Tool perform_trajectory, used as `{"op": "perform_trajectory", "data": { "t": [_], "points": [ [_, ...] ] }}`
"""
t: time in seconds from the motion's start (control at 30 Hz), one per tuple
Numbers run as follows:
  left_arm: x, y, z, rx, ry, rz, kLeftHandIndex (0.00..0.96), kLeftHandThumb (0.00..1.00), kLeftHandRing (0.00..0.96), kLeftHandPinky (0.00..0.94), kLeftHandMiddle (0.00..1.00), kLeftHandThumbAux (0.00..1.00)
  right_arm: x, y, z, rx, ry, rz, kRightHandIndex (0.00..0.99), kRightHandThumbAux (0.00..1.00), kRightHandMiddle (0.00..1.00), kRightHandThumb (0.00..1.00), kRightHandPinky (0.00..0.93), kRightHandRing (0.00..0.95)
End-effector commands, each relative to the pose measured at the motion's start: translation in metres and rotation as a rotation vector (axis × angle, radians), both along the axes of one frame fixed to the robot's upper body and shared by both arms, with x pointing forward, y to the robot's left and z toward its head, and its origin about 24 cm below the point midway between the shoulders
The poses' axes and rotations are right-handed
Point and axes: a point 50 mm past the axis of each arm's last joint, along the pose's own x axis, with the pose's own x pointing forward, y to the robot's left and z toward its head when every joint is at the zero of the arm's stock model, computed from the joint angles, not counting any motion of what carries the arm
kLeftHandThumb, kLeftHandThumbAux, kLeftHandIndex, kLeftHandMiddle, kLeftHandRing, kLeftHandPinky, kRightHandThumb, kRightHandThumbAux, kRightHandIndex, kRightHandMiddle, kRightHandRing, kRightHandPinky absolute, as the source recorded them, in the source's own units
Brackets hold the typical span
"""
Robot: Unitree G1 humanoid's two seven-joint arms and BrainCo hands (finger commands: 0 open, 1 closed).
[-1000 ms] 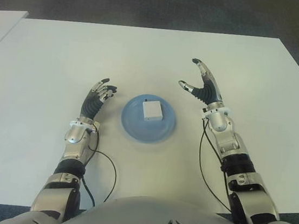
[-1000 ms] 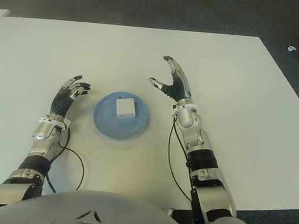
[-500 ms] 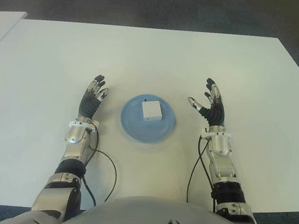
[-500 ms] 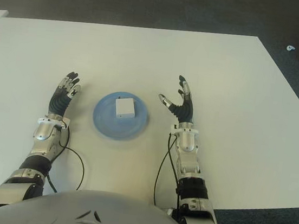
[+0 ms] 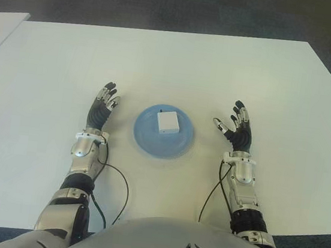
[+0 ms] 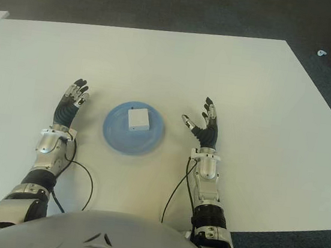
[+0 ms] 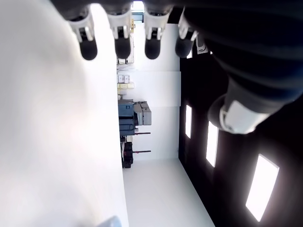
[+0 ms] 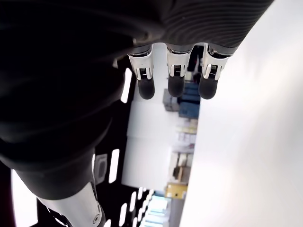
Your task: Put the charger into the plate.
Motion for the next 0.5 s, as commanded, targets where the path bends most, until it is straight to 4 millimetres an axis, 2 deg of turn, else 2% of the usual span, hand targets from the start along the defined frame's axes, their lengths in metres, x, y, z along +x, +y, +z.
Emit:
{"op": "perform_trajectory", "data": {
  "t": [0.03, 0.5],
  "points": [
    [-0.037, -0.002, -0.043, -0.059, 0.233, 0.02, 0.0, 0.0, 0.012, 0.044, 0.012, 0.57, -0.003, 0.002, -0.01, 0.022, 0.02, 0.001, 0.071, 0.82, 0.082, 0.073, 0.105, 0.071],
    [-0.036, -0.001, -0.042, -0.051, 0.23, 0.008, 0.0, 0.0, 0.0, 0.021, 0.0, 0.561, -0.002, -0.001, -0.025, -0.007, 0.075, 0.081, 0.062, 0.793, 0.077, 0.051, 0.085, 0.067]
  ]
}}
